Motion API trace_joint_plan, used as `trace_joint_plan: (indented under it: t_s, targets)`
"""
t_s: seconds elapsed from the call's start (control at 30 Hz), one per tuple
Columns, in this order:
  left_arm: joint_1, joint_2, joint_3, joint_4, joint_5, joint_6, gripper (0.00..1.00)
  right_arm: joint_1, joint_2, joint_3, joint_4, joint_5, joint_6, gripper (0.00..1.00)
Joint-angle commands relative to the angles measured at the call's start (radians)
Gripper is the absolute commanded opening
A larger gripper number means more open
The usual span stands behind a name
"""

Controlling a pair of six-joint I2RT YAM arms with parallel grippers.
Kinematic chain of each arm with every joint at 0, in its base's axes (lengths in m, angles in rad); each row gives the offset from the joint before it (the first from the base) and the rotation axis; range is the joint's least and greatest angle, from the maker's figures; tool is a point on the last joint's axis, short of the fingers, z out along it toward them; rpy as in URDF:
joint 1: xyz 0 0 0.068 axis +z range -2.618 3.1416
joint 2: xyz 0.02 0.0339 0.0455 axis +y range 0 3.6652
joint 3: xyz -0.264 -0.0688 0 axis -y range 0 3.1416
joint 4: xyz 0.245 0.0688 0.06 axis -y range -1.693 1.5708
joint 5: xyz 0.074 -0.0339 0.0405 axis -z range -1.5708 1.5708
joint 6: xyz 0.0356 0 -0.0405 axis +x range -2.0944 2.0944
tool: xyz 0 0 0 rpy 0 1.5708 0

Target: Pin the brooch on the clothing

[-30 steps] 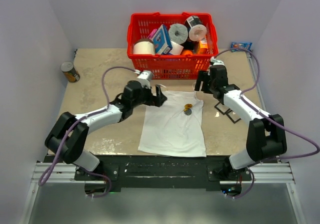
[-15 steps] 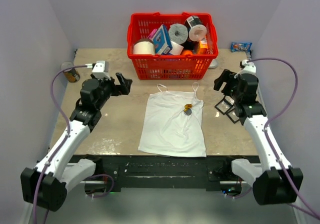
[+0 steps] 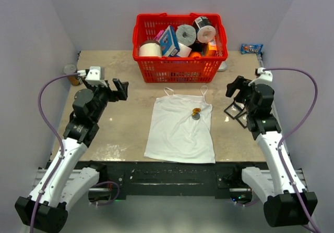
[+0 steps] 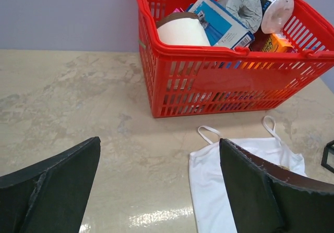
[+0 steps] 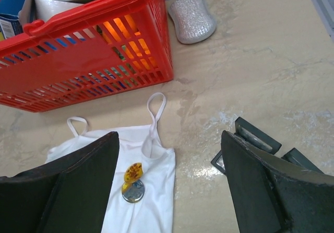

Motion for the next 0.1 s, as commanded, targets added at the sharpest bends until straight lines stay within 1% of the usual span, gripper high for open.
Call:
trace_joint_plan:
  t_s: [0.0,0.07]
  targets:
    - [0.001,-0.018,0.016,0.018,-0.021,0.028,1.00,0.001,-0.029,-0.005,0.027,0.019,-0.023,0.82]
    - [0.001,-0.011,0.018,0.016,-0.018,0.026,1.00,0.000,-0.033,-0.004,0.026,0.021,-0.026,0.82]
